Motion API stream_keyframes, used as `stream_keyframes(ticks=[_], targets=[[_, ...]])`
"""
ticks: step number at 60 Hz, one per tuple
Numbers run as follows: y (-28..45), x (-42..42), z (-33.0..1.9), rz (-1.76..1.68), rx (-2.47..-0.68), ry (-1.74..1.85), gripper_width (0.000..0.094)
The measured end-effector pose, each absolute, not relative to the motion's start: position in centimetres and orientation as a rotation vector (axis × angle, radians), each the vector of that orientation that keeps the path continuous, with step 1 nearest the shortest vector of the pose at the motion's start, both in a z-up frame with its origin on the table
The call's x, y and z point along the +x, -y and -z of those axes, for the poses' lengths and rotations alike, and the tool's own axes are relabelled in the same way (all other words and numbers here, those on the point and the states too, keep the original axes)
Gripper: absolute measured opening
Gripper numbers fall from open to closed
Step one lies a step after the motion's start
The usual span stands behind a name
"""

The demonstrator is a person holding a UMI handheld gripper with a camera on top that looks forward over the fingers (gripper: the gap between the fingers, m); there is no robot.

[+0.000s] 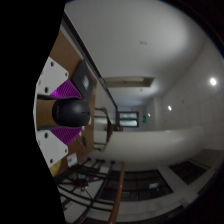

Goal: Arrange mouse

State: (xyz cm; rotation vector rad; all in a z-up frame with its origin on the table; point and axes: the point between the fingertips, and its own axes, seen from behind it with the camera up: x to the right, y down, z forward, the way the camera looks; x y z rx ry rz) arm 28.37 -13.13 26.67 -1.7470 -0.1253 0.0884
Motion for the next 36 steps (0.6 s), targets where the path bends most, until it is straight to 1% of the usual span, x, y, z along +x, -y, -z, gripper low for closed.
stream_keyframes(ticks=[3, 4, 6, 9, 10, 11, 15, 17, 18, 22, 26, 27, 28, 31, 32, 34, 35, 36], targets=[[13.7, 34.3, -28.8, -0.037, -1.730, 0.069, 0.0340], [13.1, 35.3, -27.9, -0.020, -1.735, 0.049, 0.0338], [13.2, 39.0, -27.2, 0.003, -1.763, 0.010, 0.0339], [13.3, 43.6, -24.2, 0.015, -1.838, -0.038, 0.0338], [13.3, 44.6, -22.6, 0.017, -1.870, -0.050, 0.0338], [12.8, 44.4, -20.3, 0.018, -1.899, -0.065, 0.0339], [13.3, 47.9, -14.5, 0.027, -2.029, -0.100, 0.0337], [13.2, 49.3, -12.2, 0.037, -2.078, -0.096, 0.0339], [13.3, 48.6, -10.7, 0.042, -2.092, -0.095, 0.0340], [14.0, 50.5, -8.0, 0.053, -2.142, -0.098, 0.0339], [13.8, 50.8, -7.7, 0.063, -2.135, -0.071, 0.0350], [13.9, 51.0, -7.6, 0.065, -2.138, -0.066, 0.0397], [13.8, 50.8, -7.8, 0.062, -2.133, -0.066, 0.0424], [13.8, 50.9, -7.6, 0.048, -2.146, -0.054, 0.0486], [14.3, 52.5, -8.1, 0.042, -2.153, -0.039, 0.0497], [14.3, 51.9, -7.9, 0.031, -2.171, -0.020, 0.0569], [14.6, 51.8, -7.9, 0.026, -2.186, -0.010, 0.0637], [15.1, 51.9, -7.9, 0.022, -2.202, 0.003, 0.0686]])
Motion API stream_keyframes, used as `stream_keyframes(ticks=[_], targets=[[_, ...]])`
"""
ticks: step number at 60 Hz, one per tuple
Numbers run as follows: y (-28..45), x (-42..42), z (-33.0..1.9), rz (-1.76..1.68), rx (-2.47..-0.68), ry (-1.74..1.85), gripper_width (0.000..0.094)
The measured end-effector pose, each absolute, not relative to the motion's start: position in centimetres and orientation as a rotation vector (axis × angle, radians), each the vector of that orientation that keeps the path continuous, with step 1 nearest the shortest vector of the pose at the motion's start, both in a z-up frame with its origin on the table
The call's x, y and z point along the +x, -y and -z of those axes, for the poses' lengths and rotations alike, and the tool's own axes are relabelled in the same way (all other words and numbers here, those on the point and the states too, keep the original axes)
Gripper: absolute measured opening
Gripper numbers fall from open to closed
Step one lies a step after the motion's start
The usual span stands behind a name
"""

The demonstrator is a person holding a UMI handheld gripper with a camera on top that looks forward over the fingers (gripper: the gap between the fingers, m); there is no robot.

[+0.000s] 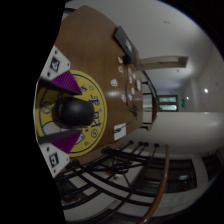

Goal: Arrange mouse

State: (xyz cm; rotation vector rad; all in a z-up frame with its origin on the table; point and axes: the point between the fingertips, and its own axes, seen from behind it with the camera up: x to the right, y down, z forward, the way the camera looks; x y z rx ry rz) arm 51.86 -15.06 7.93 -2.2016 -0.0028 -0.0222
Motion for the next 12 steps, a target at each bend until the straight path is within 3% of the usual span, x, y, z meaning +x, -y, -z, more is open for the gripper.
stream_keyframes(ticks=[4, 6, 12], targets=[[17.3, 52.1, -8.6, 0.016, -2.260, 0.058, 0.0880], [18.9, 53.4, -9.9, 0.006, -2.271, 0.091, 0.0837], [23.0, 53.9, -13.8, -0.052, -2.222, 0.132, 0.0853]])
